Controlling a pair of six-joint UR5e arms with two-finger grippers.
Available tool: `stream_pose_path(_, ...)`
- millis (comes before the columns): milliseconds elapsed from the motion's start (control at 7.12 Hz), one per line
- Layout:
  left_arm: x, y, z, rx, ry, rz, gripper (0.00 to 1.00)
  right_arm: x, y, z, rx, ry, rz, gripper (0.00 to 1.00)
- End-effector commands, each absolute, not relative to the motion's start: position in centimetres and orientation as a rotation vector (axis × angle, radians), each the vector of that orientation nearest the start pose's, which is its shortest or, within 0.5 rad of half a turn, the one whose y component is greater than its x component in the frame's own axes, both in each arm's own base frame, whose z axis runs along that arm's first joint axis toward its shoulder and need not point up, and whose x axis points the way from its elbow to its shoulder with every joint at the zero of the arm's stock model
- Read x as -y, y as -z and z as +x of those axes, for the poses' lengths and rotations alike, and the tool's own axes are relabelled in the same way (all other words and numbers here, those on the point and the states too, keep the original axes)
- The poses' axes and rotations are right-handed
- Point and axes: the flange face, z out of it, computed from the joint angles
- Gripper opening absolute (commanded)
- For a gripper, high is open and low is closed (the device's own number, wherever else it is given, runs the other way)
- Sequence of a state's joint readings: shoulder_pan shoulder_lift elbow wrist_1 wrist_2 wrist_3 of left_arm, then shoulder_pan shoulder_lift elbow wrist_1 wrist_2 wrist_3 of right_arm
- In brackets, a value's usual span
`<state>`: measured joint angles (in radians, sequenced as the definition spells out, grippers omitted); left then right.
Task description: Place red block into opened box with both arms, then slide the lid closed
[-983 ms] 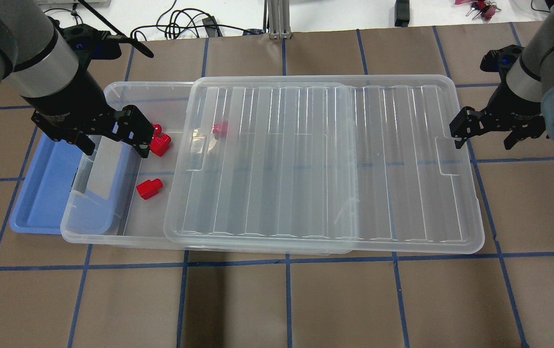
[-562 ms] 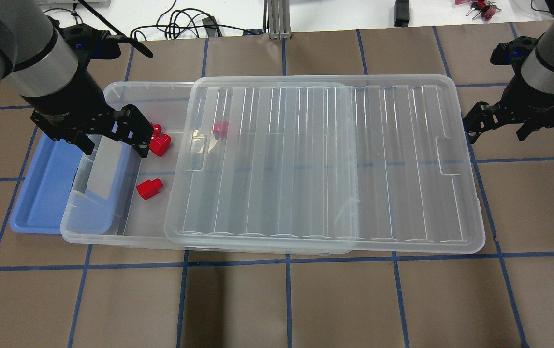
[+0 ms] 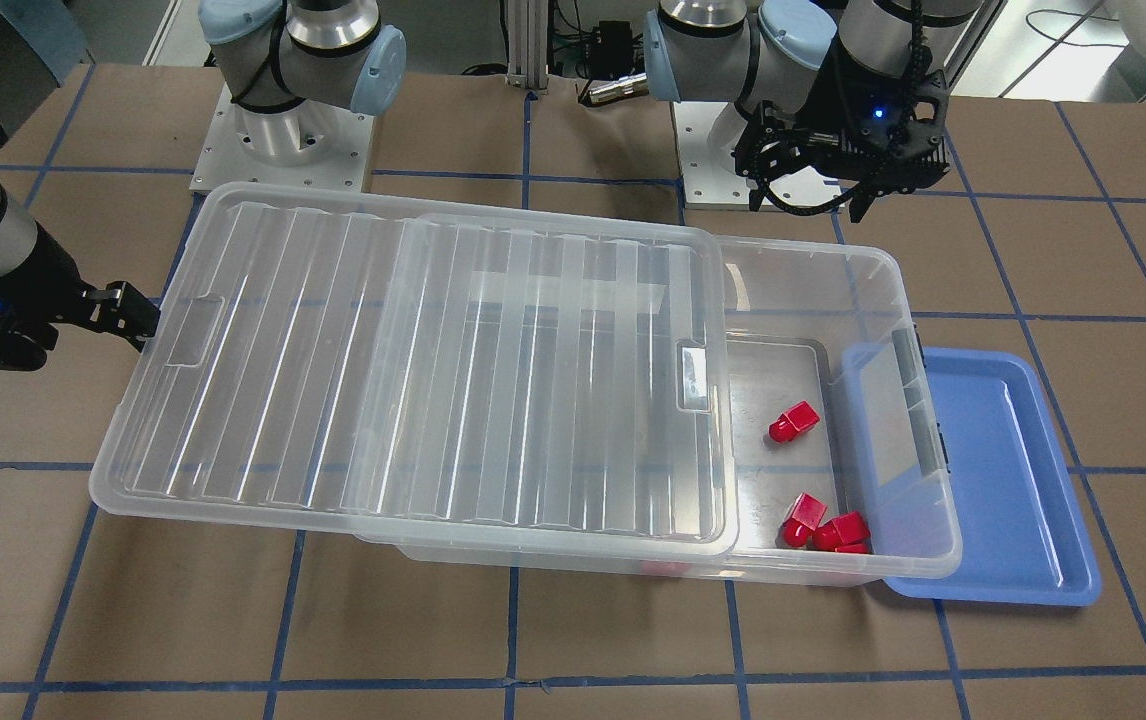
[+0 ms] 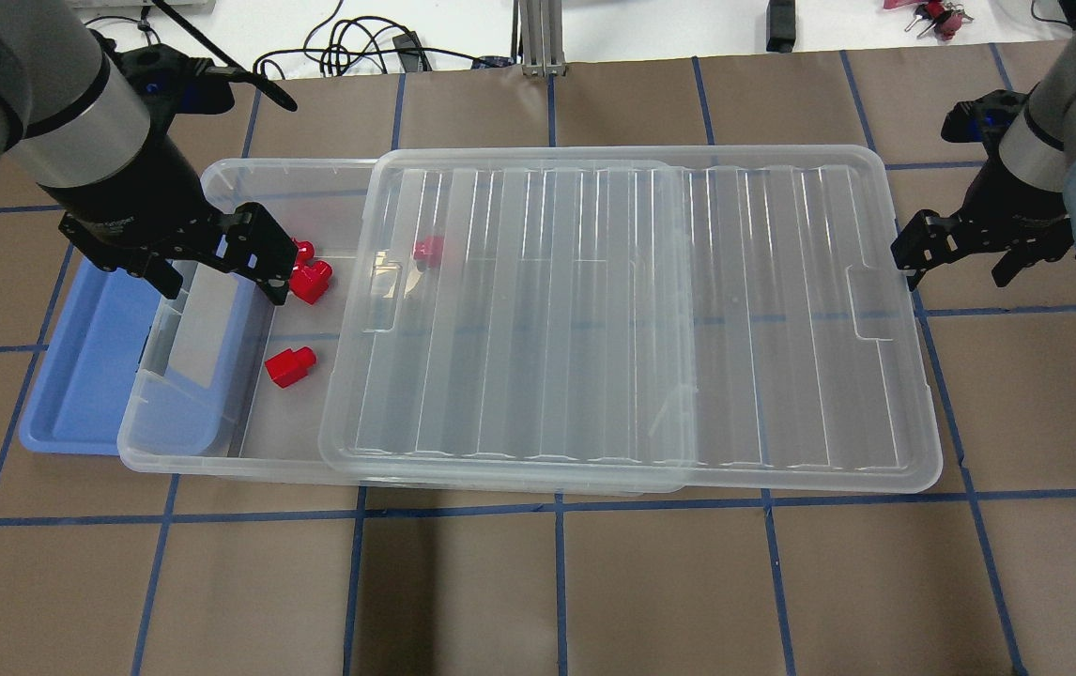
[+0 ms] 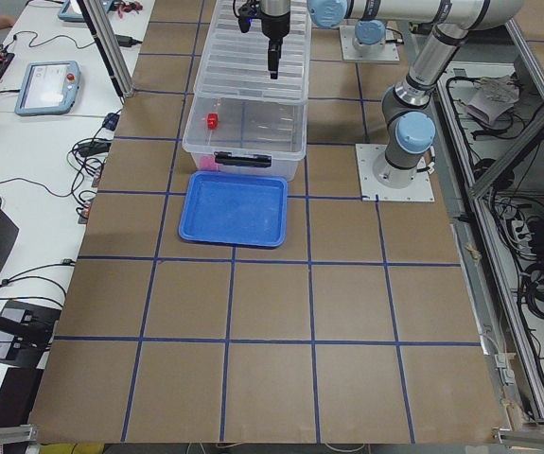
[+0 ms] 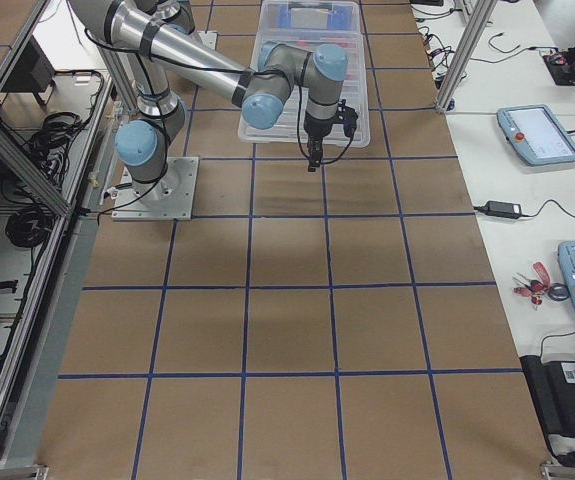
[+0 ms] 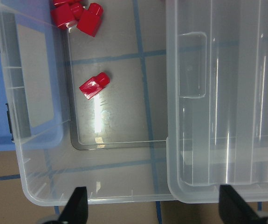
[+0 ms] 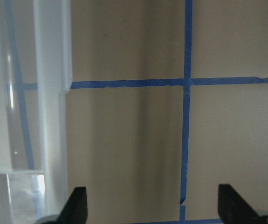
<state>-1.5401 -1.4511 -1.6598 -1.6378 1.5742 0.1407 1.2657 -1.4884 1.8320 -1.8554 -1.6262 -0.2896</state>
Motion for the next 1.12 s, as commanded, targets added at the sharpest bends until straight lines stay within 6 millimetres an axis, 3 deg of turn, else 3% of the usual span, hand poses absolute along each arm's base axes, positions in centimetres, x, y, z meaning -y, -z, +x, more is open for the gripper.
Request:
stream_pose_path(0, 44.2, -49.2, -12.0, -3.138, -0.058, 0.174, 1.00, 51.8, -34.7, 0.5, -3.174, -0.102, -0.019, 1.00)
stream_pose_path(983, 44.3, -49.2, -11.8, -3.138, -0.055, 0.166, 1.00, 52.0, -34.4, 10.9, -3.133, -0.004, -0.075, 1.00)
